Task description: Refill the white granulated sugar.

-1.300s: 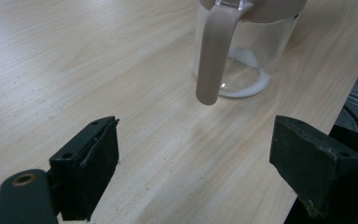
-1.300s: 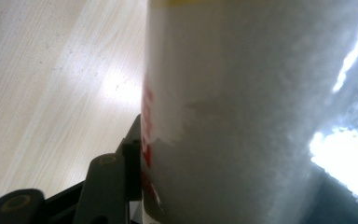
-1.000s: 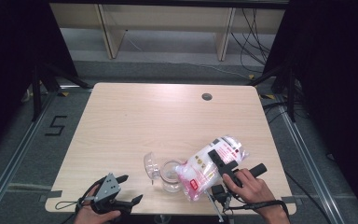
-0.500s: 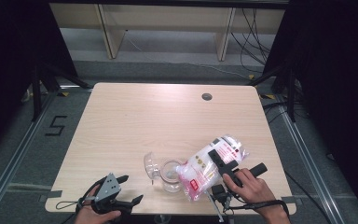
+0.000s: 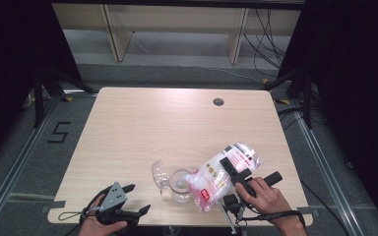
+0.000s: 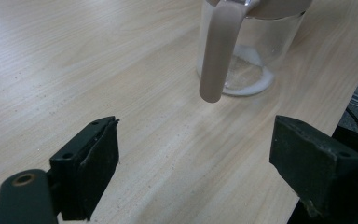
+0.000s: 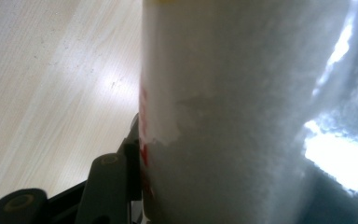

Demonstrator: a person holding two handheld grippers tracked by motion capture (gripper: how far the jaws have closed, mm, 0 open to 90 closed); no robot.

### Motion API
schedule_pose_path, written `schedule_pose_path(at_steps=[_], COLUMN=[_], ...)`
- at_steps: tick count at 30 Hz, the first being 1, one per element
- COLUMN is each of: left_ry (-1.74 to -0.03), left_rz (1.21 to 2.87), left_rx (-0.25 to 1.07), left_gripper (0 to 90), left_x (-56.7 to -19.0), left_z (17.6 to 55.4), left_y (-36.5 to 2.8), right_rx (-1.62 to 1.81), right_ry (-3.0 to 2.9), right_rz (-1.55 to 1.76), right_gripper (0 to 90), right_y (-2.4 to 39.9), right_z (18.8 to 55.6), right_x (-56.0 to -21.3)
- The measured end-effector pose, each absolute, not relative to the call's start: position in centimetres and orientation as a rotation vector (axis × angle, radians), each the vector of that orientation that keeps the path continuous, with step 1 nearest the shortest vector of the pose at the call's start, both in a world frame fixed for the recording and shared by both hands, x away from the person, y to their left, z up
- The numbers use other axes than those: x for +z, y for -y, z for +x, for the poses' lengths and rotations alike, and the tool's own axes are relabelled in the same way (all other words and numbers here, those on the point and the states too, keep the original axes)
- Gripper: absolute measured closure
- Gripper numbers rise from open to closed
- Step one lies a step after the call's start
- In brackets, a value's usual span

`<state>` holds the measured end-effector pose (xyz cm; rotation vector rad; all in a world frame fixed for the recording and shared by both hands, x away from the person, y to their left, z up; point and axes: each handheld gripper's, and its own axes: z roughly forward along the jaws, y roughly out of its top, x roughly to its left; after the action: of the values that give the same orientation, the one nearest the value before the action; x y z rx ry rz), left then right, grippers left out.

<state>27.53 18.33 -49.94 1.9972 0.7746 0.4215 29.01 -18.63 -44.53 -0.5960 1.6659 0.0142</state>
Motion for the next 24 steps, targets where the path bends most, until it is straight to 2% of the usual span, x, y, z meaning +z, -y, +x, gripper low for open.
schedule_pose_path(at_steps=[24], left_ry=[-0.755], left_rz=[2.005], left_rx=[0.437], left_gripper=[15.3], left_x=[-49.98], left_z=[27.62], left_y=[-18.25], right_rx=[0.006], right_ry=[-1.651], right_rz=[-0.621], right_gripper=[52.6], right_y=[18.16], right_z=[28.84], right_x=[-44.40])
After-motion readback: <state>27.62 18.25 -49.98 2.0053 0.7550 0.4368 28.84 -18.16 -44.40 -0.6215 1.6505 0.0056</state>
